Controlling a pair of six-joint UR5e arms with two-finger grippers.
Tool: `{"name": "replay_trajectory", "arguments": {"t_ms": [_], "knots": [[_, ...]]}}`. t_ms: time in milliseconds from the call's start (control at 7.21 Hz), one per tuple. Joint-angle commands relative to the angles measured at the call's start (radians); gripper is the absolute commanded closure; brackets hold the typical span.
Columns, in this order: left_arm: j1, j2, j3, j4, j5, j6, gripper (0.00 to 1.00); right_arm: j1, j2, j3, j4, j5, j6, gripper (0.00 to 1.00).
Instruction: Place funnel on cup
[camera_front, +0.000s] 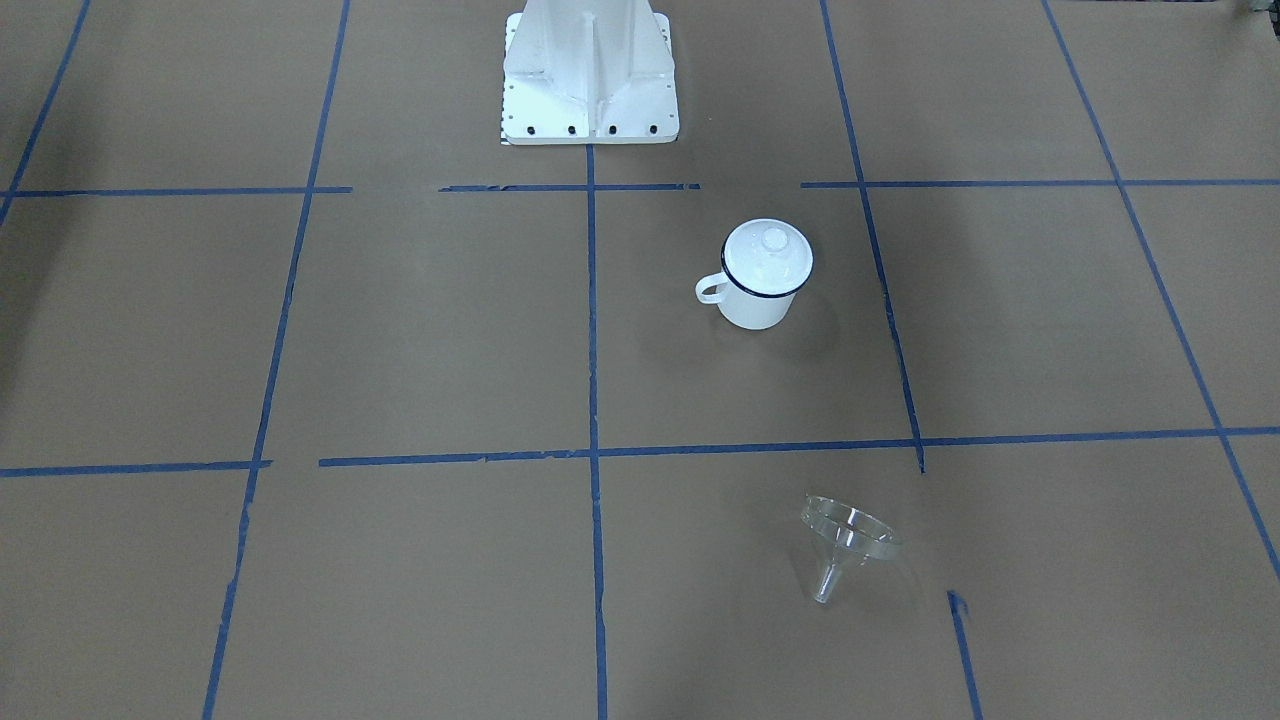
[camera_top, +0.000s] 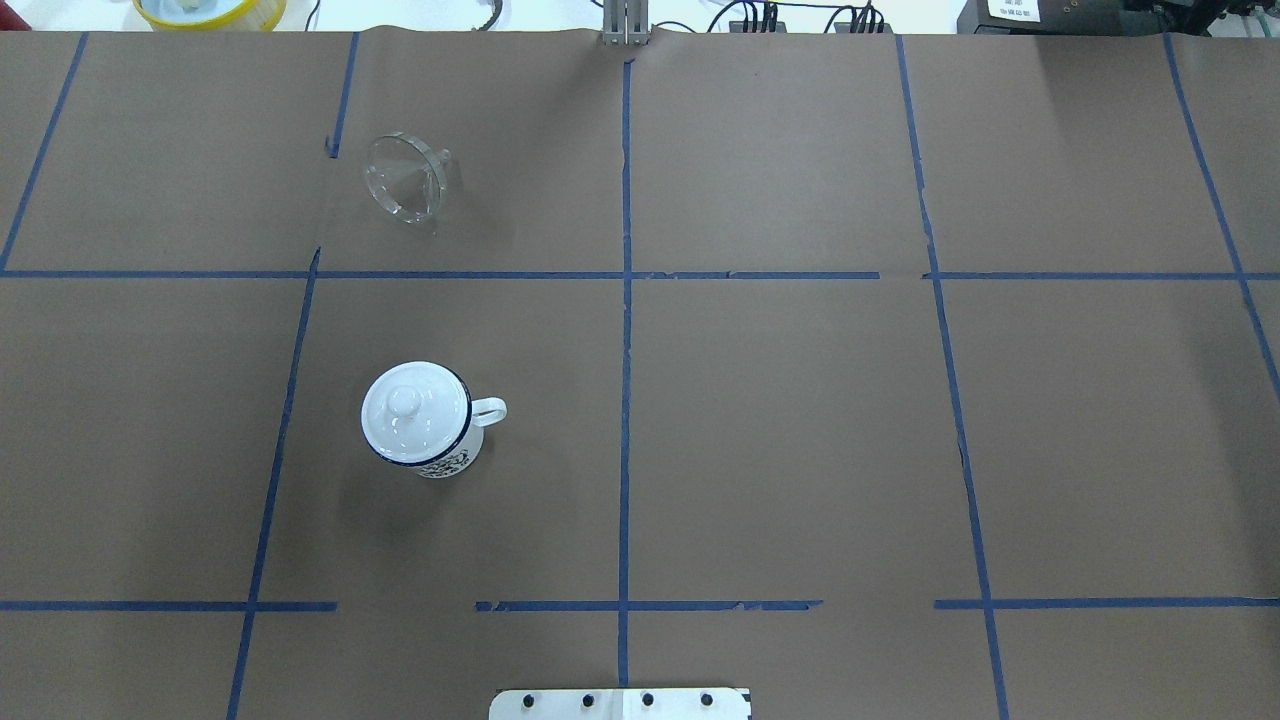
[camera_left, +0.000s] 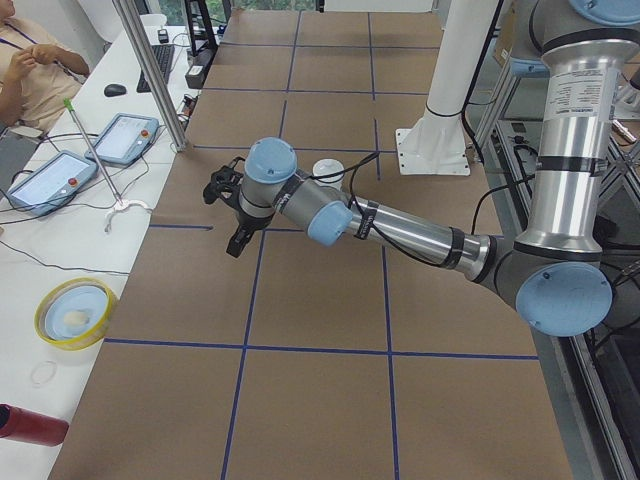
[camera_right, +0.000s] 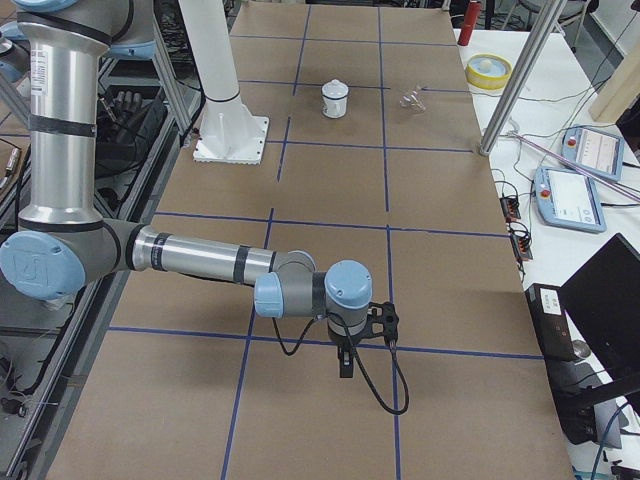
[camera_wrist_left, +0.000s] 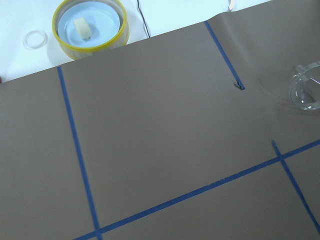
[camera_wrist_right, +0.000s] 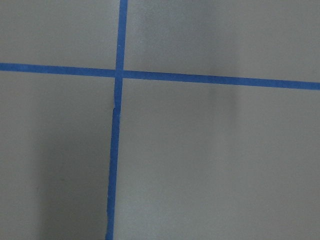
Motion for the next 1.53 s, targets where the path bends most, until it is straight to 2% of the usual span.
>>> {"name": "replay_trajectory", "arguments": {"t_ms": [0, 139, 277, 416, 555, 832, 1109, 1248, 1387], "knots": [[0.269, -0.018, -0.128, -0.002, 0.212, -0.417, 0.0, 0.0, 0.0, 0.0, 0.0, 0.0, 0.0, 0.0], [0.353, -0.061, -0.142, 0.015, 0.229, -0.531, 0.0, 0.0, 0.0, 0.0, 0.0, 0.0, 0.0, 0.0], [0.426, -0.11, -0.172, 0.106, 0.276, -0.596, 0.0, 0.0, 0.0, 0.001, 0.0, 0.0, 0.0, 0.0], [0.494, -0.204, -0.202, 0.271, 0.349, -0.633, 0.0, 0.0, 0.0, 0.0, 0.0, 0.0, 0.0, 0.0], [0.566, -0.284, -0.202, 0.391, 0.379, -0.71, 0.0, 0.0, 0.0, 0.0, 0.0, 0.0, 0.0, 0.0], [0.704, -0.305, -0.194, 0.405, 0.526, -0.852, 0.0, 0.0, 0.0, 0.0, 0.0, 0.0, 0.0, 0.0], [0.741, -0.305, -0.188, 0.411, 0.548, -0.867, 0.0, 0.0, 0.0, 0.0, 0.0, 0.0, 0.0, 0.0], [0.754, -0.305, -0.179, 0.411, 0.55, -0.869, 0.04, 0.0, 0.0, 0.0, 0.0, 0.0, 0.0, 0.0], [0.757, -0.305, -0.176, 0.411, 0.55, -0.87, 0.14, 0.0, 0.0, 0.0, 0.0, 0.0, 0.0, 0.0]]}}
